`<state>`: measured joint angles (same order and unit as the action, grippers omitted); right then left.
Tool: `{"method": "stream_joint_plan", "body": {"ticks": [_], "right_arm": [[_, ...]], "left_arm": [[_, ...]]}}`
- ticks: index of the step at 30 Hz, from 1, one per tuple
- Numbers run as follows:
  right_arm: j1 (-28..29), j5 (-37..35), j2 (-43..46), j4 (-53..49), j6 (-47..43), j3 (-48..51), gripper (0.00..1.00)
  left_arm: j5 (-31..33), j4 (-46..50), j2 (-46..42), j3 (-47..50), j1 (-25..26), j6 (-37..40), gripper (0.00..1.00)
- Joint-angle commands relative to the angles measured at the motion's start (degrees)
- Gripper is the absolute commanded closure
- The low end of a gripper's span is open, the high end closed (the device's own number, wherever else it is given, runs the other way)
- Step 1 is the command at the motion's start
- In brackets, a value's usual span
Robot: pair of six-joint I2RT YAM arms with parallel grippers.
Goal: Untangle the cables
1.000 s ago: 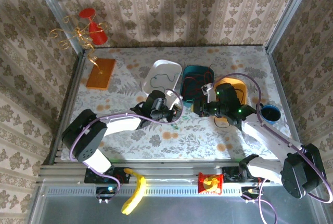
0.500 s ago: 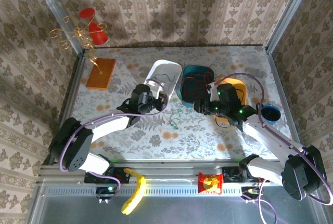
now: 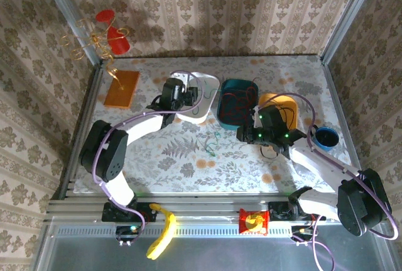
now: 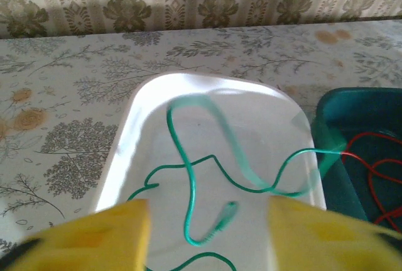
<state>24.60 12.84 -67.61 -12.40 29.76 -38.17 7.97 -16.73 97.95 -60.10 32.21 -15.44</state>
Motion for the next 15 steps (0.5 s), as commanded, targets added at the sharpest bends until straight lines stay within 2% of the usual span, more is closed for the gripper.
{"method": "stream_joint_plan", "body": {"ticks": [1, 4, 7, 12, 15], "right_arm": [[1.6, 0.7, -0.2, -2.9, -2.7, -1.0, 0.58], [2.2, 0.7, -0.5, -2.9, -3.5, -1.0, 0.58], [2.6, 0.7, -1.5, -2.9, -3.9, -1.4, 0.58], [2.5, -5.3, -1.8, -2.1, -1.3, -0.3, 0.58], [2.1, -7.5, -1.6, -0.9, 0.5, 0.9, 0.58]], "left_arm": [[3.3, 1.2, -1.4, -0.4, 0.3, 2.2, 0.31], [1.3, 1.0, -4.3, 3.2, 1.1, 3.3, 0.30], [-4.5, 1.8, -7.4, 8.1, 3.1, 4.7, 0.30], [-15.8, 5.3, -11.6, 15.6, 9.7, 7.6, 0.30], [-17.2, 8.4, -11.4, 16.9, 14.3, 9.1, 0.28]]}}
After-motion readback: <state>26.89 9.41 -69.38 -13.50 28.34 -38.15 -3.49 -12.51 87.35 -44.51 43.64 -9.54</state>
